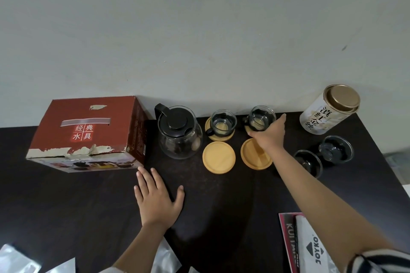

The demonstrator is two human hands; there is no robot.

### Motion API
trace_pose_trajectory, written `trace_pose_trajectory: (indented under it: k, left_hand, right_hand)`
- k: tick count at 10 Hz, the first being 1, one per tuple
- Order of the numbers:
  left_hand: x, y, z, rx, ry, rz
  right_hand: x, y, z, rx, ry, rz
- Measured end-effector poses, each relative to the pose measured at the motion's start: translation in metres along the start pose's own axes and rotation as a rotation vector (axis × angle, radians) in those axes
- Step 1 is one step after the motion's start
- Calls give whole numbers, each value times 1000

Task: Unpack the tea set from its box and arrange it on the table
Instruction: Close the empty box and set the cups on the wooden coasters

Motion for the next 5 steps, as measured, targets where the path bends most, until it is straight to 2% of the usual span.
trace_pose_trajectory:
  k: [5]
  left_hand:
    - [-1, -2, 0, 4, 2, 2]
  right_hand:
    - [-9, -8, -10, 51, 31, 76]
Point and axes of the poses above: each hand's wrist, its own y-axis towards the middle knuckle, its own x-axis out of the back of the hand, z = x × y, the point moved 6 cm from there along y, towards the middle knuckle, and after that the axes turned 11 degrees about -z, right-handed, at the moved point
